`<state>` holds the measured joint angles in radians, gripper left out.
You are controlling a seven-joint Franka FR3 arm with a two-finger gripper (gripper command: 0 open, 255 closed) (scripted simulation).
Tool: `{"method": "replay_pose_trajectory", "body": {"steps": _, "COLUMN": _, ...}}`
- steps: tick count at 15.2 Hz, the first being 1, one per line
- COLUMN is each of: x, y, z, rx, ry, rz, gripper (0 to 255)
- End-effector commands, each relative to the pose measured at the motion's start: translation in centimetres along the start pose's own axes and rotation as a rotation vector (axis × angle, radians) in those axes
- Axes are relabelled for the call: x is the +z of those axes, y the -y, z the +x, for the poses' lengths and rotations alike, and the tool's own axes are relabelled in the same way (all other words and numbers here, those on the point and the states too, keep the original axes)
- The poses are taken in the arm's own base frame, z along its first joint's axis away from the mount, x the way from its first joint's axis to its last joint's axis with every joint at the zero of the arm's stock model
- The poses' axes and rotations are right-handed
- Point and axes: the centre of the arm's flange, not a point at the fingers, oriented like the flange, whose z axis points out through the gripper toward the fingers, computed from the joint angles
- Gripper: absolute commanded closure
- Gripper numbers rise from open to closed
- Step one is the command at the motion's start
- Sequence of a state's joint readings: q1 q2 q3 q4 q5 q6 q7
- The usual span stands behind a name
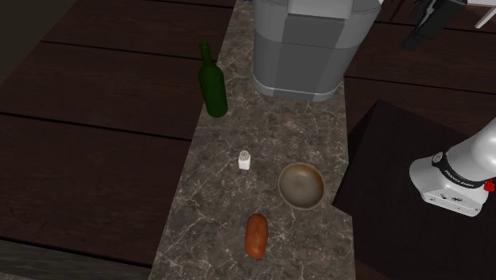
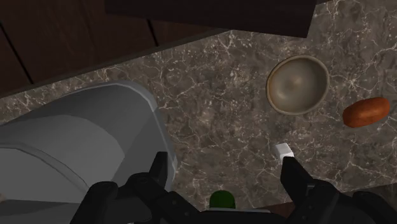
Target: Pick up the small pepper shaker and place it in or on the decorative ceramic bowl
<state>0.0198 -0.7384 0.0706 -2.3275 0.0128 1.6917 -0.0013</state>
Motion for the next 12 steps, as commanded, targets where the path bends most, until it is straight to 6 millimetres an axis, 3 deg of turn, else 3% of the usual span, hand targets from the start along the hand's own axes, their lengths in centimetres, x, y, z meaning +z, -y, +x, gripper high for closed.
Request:
{"method": "replay_pose_trajectory", "body": {"steps": 1, "x": 0.0, "y": 0.0, "z": 0.0, "rx": 0.0, "ry": 0.0, "rz": 0.0, "gripper": 0}}
{"method": "replay_pose_trajectory", "body": {"steps": 12, "x": 10.9, "y": 6.7, "z": 7.1, "rx": -0.015, "ry": 0.03, "rz": 0.013, "gripper": 0}}
